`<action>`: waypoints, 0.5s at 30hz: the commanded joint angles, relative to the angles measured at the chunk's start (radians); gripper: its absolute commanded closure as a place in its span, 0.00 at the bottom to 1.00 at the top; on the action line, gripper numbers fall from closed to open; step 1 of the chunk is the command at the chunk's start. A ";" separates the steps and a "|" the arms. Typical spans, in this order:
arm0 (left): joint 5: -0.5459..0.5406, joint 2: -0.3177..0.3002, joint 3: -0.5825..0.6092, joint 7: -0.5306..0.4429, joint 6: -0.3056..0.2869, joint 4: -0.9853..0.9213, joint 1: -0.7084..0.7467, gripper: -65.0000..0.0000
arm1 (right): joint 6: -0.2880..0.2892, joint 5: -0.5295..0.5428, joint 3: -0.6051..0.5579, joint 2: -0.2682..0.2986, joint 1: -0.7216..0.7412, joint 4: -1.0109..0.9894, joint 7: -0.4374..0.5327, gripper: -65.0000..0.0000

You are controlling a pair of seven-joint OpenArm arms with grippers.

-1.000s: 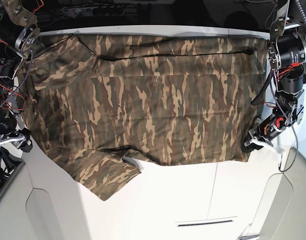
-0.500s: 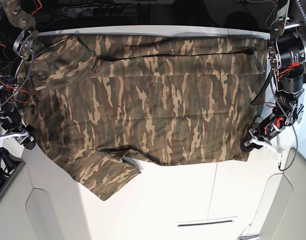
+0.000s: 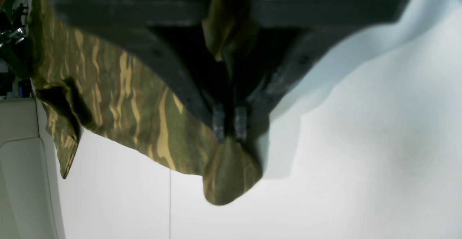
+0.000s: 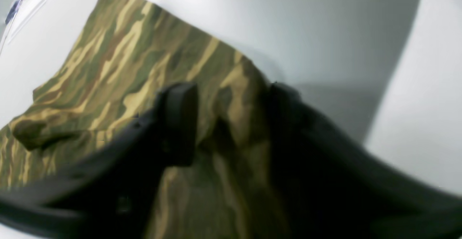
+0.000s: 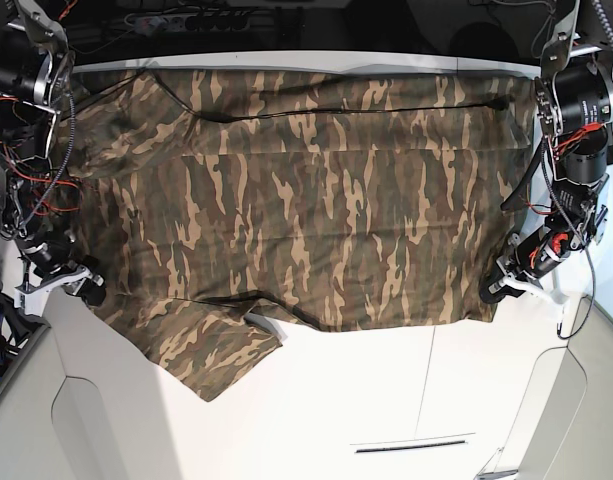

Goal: Fold the T-shirt properly
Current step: 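Move both grippers to the shirt's hem corners and grasp them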

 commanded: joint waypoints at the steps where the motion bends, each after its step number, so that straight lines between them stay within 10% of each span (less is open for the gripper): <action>1: -0.024 -0.015 0.000 0.003 -0.002 0.008 -0.022 1.00 | -0.002 -0.016 -0.004 0.009 0.016 0.003 -0.042 0.70; 5: -0.070 -0.029 0.000 0.005 -0.002 0.009 -0.023 1.00 | 0.031 -0.016 -0.004 0.009 0.027 0.006 -0.048 1.00; 15: -0.146 -0.081 0.000 0.296 -0.002 0.193 -0.022 1.00 | 0.031 -0.018 -0.003 0.014 0.054 0.128 -0.208 1.00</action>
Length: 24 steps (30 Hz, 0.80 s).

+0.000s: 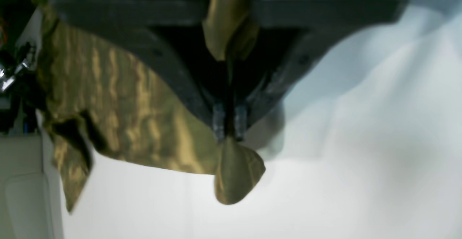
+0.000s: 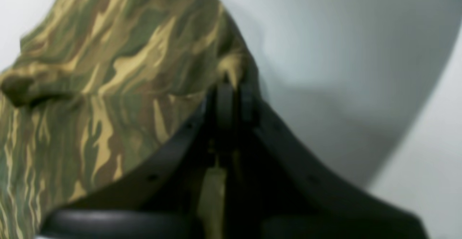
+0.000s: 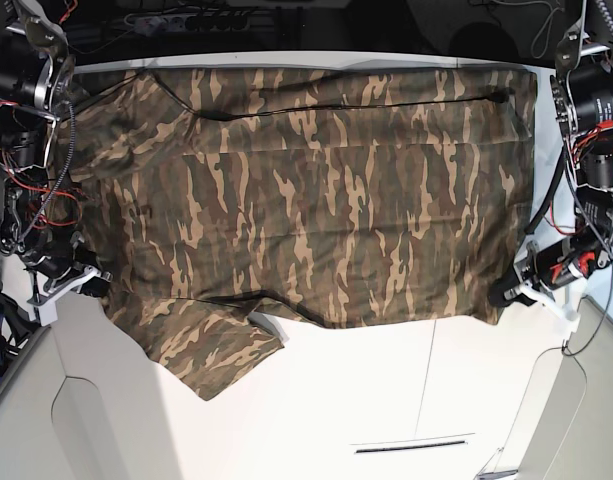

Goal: Fold the T-shirt properly
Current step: 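Move both grippers to the shirt's hem corners and grasp them, then lift the hem with both grippers and fold it over toward the collar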

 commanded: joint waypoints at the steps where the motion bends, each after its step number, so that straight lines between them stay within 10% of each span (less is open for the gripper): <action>1: -0.035 -0.023 -0.002 0.010 -0.010 0.043 -0.027 1.00 | 0.007 0.020 0.000 0.016 0.030 0.046 -0.004 1.00; 10: -0.206 -0.083 -0.002 0.262 -0.010 0.180 -0.026 1.00 | 0.011 0.134 0.000 0.019 0.024 0.209 -0.217 1.00; 24: -0.388 -0.183 -0.002 0.407 -0.010 0.181 0.085 1.00 | 0.028 0.239 0.000 0.089 -0.067 0.279 -0.257 1.00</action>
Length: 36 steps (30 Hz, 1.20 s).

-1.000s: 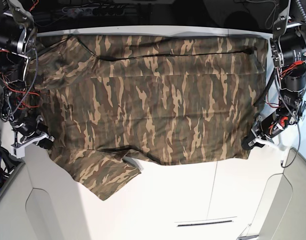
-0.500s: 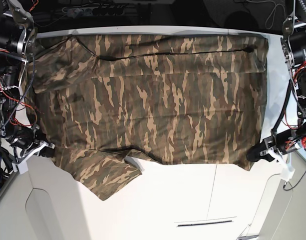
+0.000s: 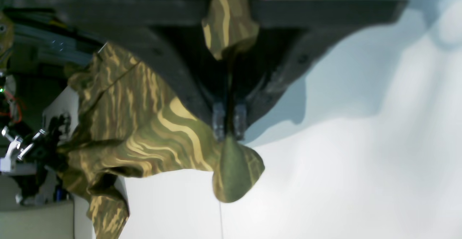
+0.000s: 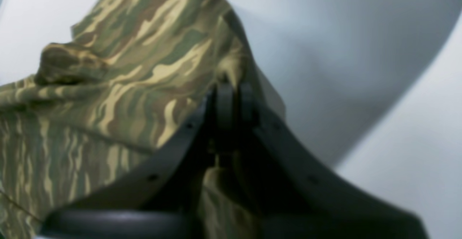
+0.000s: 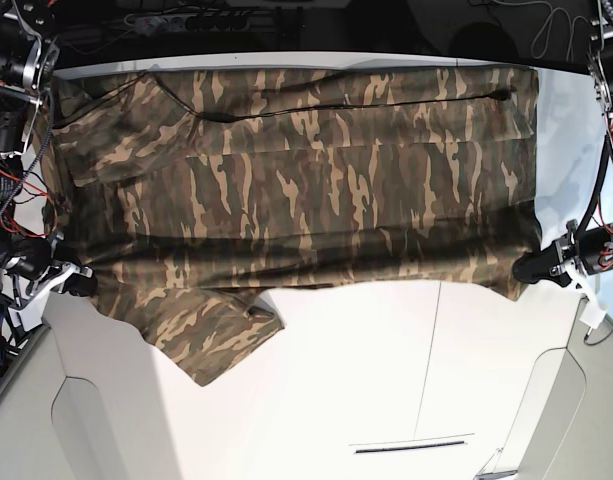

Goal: Fold the T-shirt properly
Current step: 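Lift the hem with both grippers and fold it over toward the collar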

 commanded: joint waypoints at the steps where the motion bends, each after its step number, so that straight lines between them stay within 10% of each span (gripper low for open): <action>1: -0.045 -0.031 -0.006 0.002 -0.009 0.016 -0.013 1.00 | 0.008 0.031 0.003 0.026 0.007 0.041 0.011 1.00; 28: -0.206 -0.077 -0.006 0.103 -0.009 0.022 0.185 1.00 | -0.002 0.068 0.007 0.057 -0.322 0.216 0.061 1.00; 33: -0.206 -0.077 -0.006 0.090 -0.009 0.022 0.185 1.00 | -0.002 0.067 0.008 0.058 -0.314 0.217 0.066 0.43; 36: -0.206 -0.077 -0.006 0.090 -0.009 0.022 0.185 1.00 | -0.002 0.067 0.008 0.058 -0.312 0.218 0.126 0.37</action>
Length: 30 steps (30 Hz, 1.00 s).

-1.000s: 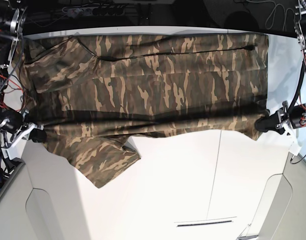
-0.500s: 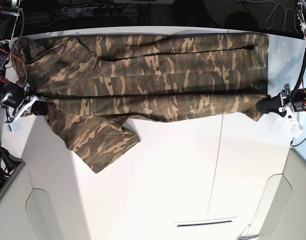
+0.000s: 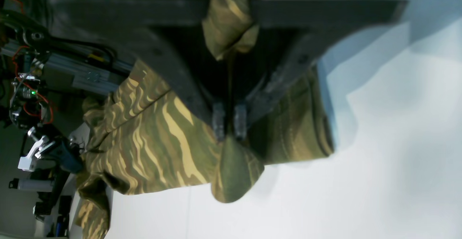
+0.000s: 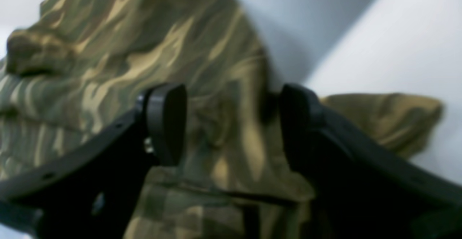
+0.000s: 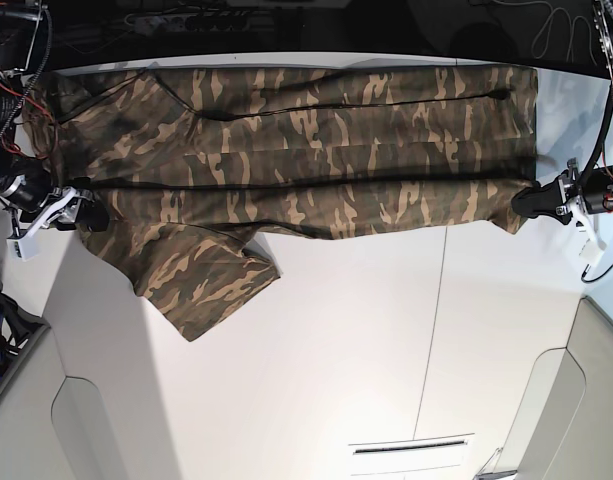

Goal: Fold the T-shirt properly
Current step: 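Lift the hem with both grippers and fold it over toward the collar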

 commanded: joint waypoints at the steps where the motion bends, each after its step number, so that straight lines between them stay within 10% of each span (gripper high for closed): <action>1: -0.025 -0.027 -0.007 -0.010 -0.009 0.015 -0.018 1.00 | -0.003 0.008 0.008 0.019 0.014 0.013 0.047 0.37; 19: -0.025 -0.027 -0.007 -0.010 -0.009 0.015 -0.018 1.00 | -0.119 -0.322 0.006 -0.198 0.262 -0.053 0.222 0.37; 30: -0.025 -0.013 -0.007 -0.014 -0.009 0.015 -0.019 1.00 | -0.080 -0.375 0.005 -0.284 0.343 -0.306 0.262 0.37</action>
